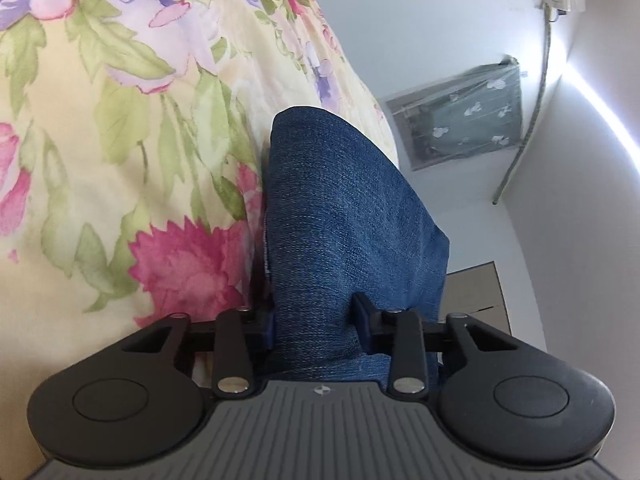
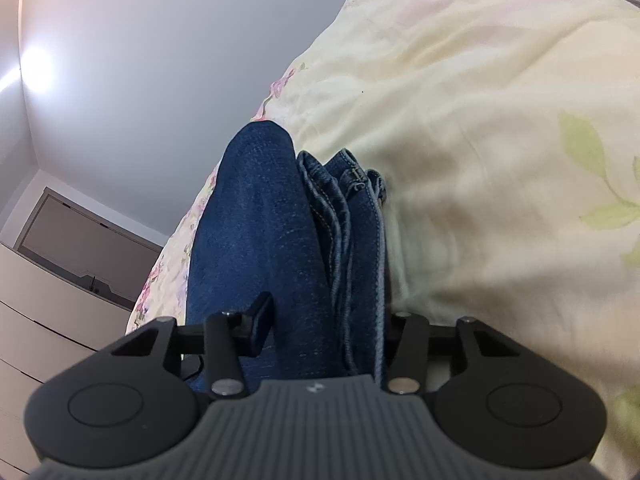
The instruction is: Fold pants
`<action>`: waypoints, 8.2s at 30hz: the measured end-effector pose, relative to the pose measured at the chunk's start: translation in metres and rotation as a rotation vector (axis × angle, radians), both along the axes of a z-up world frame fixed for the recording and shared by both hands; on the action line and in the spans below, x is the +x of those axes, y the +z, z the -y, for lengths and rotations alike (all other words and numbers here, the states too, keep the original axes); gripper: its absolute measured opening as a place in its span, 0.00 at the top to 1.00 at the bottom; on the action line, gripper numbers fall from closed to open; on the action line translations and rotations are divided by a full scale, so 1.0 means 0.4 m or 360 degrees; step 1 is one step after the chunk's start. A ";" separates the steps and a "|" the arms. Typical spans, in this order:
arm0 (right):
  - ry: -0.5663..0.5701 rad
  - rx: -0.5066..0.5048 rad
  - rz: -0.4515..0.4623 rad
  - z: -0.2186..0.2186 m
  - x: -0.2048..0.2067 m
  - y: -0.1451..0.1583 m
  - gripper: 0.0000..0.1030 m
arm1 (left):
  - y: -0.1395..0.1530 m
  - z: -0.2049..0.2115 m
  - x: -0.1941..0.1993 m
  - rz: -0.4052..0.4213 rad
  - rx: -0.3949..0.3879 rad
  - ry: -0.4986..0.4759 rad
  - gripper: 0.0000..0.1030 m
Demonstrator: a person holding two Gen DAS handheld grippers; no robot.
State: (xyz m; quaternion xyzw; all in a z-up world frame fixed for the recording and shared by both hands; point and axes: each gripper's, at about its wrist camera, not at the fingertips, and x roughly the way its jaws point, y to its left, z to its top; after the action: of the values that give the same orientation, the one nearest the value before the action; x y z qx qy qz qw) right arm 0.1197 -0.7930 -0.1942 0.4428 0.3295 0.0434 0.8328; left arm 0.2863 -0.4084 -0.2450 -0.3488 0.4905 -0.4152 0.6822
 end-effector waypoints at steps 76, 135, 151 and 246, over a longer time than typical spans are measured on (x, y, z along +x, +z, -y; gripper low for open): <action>0.0302 -0.0142 -0.0116 -0.847 0.128 0.040 0.62 | 0.060 -0.795 -0.037 0.0176 0.0303 0.0270 0.64; 0.0806 -0.1188 0.0223 -1.511 0.257 0.103 0.26 | 0.160 -0.987 -0.241 0.0602 0.1046 0.0429 0.24; 0.0616 -0.1154 0.0310 -1.486 0.445 0.151 0.32 | 0.150 -0.968 -0.260 0.0664 0.1058 0.0429 0.11; 0.0373 -0.1342 0.0195 -1.535 -0.325 0.398 0.20 | 0.447 -1.007 -0.681 0.0771 0.1451 0.0757 0.10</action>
State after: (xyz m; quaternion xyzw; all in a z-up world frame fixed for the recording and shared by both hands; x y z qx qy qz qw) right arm -0.0102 -0.1790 -0.0350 0.0206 0.3166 0.0255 0.9480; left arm 0.0140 -0.0055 -0.0661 -0.0147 0.3576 -0.0643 0.9315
